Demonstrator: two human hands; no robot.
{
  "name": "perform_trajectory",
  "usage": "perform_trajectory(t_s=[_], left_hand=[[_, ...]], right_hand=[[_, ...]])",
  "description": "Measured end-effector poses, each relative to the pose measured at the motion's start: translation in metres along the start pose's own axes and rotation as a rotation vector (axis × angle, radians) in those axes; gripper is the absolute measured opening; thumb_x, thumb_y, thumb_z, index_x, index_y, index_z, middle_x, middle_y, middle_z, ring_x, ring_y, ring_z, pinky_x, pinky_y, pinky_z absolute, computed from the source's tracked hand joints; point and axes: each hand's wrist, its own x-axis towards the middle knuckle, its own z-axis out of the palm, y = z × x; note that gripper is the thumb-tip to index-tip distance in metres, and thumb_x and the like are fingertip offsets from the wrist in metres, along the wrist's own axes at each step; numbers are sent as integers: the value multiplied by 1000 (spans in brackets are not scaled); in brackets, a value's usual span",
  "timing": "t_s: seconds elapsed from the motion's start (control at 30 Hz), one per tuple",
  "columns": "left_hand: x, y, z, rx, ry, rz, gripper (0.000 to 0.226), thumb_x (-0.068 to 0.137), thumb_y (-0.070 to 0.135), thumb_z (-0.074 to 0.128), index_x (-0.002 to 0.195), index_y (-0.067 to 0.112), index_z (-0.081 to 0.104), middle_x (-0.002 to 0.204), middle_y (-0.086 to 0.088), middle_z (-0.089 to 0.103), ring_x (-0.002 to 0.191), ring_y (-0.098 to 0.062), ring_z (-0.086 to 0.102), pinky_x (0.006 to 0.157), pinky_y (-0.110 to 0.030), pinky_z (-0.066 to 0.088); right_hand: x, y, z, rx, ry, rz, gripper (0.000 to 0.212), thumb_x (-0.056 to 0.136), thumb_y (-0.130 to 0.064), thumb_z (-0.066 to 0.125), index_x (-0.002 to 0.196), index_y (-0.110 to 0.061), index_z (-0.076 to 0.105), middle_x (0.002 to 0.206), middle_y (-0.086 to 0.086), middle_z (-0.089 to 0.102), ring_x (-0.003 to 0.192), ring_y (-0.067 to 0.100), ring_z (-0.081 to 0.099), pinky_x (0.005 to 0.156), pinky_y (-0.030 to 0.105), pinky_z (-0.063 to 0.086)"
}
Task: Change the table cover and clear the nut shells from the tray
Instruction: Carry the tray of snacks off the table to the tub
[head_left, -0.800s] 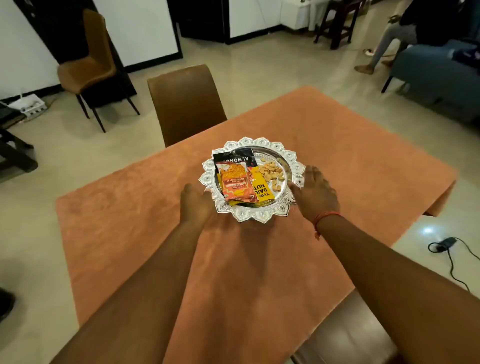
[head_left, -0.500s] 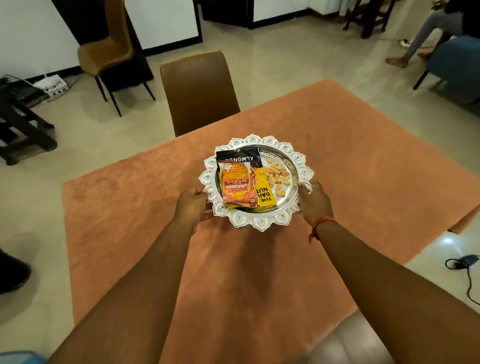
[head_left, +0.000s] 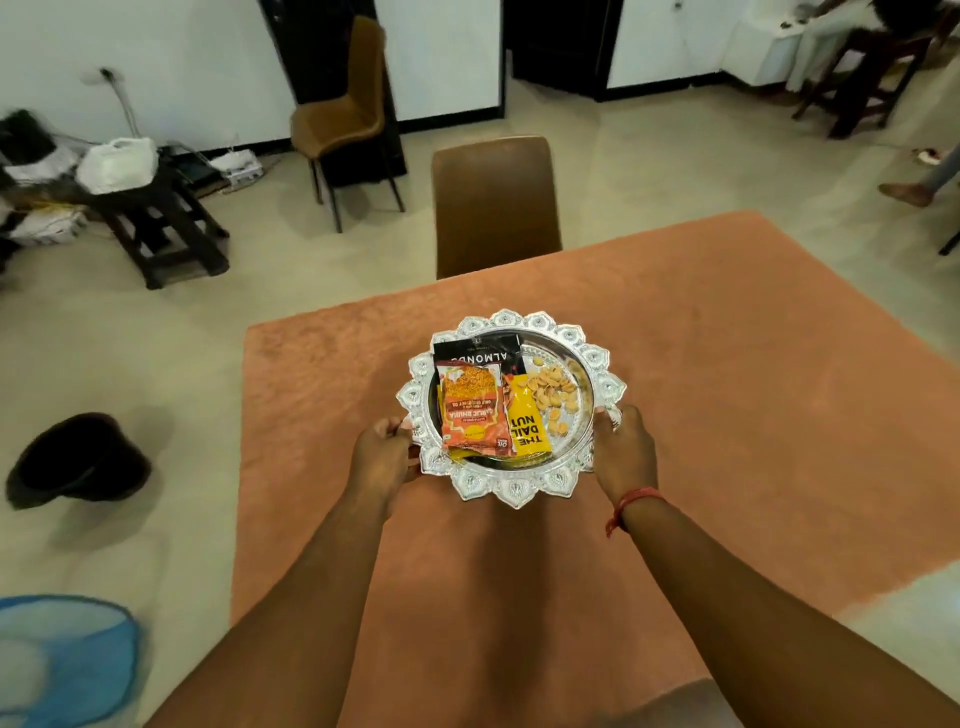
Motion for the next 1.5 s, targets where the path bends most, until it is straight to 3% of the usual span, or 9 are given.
perform_trajectory(t_s=[0.2, 0.47, 0.73, 0.83, 0.93, 1.03, 1.3, 1.37, 1.5], left_hand=[[-59, -50, -154, -196, 239, -1, 16, 101, 13, 51, 93, 14, 65, 88, -10, 73, 72, -23, 70, 62, -36, 58], [-198, -141, -392, -429, 603, 19, 16, 101, 12, 49, 89, 15, 60, 83, -6, 70, 67, -18, 66, 50, -28, 54], [-369, -270, -579, -504, 1029, -61, 15, 102, 21, 51, 96, 17, 64, 100, -11, 71, 83, -28, 69, 61, -33, 57], [-426, -320, -616, -496, 1179, -148, 19, 101, 24, 52, 107, 14, 66, 108, -15, 71, 96, -34, 68, 83, -47, 59], [-471, -361, -632, -623, 1281, -168, 15, 101, 22, 52, 99, 17, 65, 102, -12, 72, 87, -30, 71, 65, -40, 62], [-506, -399, -642, -688, 1371, -226, 14, 101, 21, 51, 98, 15, 63, 104, -14, 71, 97, -36, 69, 82, -52, 59], [-561, -465, -669, -781, 1619, -401, 17, 102, 14, 49, 107, 2, 60, 105, -27, 66, 86, -33, 66, 75, -47, 60], [-566, -480, -678, -779, 1673, -477, 16, 102, 14, 48, 104, 3, 60, 105, -27, 66, 88, -36, 66, 77, -52, 60], [-575, -509, -701, -776, 1718, -627, 13, 99, 15, 50, 95, 12, 62, 100, -21, 68, 89, -38, 70, 72, -55, 61]], right_hand=[[-101, -51, 90, -40, -195, -203, 36, 101, -38, 46, 122, -9, 52, 85, 11, 66, 76, 30, 62, 62, 34, 44], [-313, -120, 235, -57, -519, -435, 36, 99, -39, 48, 120, -10, 54, 103, 17, 68, 91, 33, 63, 70, 33, 44], [-556, -128, 359, -121, -966, -627, 29, 99, -33, 54, 113, -8, 58, 96, 9, 62, 77, 23, 57, 64, 24, 39], [-626, -120, 390, -169, -1128, -698, 24, 98, -30, 59, 107, -7, 60, 92, 4, 61, 79, 19, 56, 61, 16, 38], [-685, -109, 420, -256, -1276, -764, 27, 97, -31, 60, 112, -8, 61, 101, 4, 62, 89, 18, 56, 69, 22, 35], [-739, -96, 453, -337, -1421, -797, 23, 96, -26, 61, 110, -8, 63, 108, 11, 67, 101, 27, 61, 82, 30, 42], [-853, -65, 525, -484, -1720, -902, 8, 94, -19, 64, 100, -14, 65, 86, -6, 61, 87, 17, 56, 72, 22, 35], [-878, -60, 540, -498, -1757, -968, 6, 93, -19, 66, 91, -19, 60, 75, -15, 55, 77, 12, 52, 63, 19, 33], [-919, -47, 563, -568, -1778, -964, 11, 91, -23, 69, 96, -14, 66, 77, -12, 59, 76, 12, 56, 69, 21, 36]])
